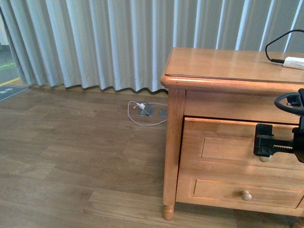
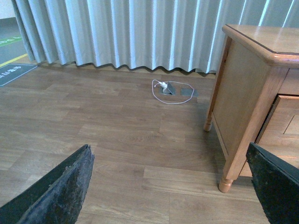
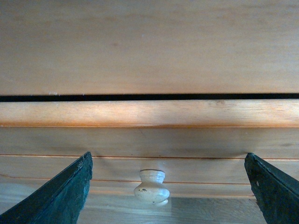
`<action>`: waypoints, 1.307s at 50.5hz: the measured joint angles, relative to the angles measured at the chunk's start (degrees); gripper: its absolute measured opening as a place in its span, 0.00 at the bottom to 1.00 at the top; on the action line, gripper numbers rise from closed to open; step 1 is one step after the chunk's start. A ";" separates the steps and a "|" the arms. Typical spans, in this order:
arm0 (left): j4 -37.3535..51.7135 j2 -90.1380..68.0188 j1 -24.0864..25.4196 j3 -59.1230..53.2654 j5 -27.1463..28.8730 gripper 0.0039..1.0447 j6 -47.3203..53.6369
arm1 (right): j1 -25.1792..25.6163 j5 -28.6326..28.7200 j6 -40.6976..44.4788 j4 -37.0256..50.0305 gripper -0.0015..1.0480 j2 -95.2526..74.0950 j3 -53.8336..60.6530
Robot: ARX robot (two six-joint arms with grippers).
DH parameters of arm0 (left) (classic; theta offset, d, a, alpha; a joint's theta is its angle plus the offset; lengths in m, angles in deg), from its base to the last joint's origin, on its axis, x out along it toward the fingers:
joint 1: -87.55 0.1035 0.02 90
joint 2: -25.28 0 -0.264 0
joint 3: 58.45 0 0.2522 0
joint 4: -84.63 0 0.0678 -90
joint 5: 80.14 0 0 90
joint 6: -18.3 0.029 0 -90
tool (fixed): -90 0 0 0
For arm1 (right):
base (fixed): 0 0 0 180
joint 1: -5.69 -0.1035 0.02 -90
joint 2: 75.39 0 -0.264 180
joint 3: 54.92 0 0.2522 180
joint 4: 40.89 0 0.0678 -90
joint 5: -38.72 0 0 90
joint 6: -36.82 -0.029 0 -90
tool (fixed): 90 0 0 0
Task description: Place pink marker in drawer with both arms
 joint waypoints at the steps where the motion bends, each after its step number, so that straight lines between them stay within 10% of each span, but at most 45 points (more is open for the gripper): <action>1: 0.00 0.00 0.00 0.00 0.00 0.95 0.00 | 0.04 -0.02 -0.15 0.20 0.92 -0.15 -0.13; 37: 0.00 0.00 0.00 0.00 0.00 0.95 0.00 | 1.31 0.46 -1.62 6.43 0.92 -2.54 -0.68; 66: 0.00 0.00 0.00 0.00 0.00 0.95 0.00 | 1.27 4.15 0.48 -4.66 0.92 18.45 10.10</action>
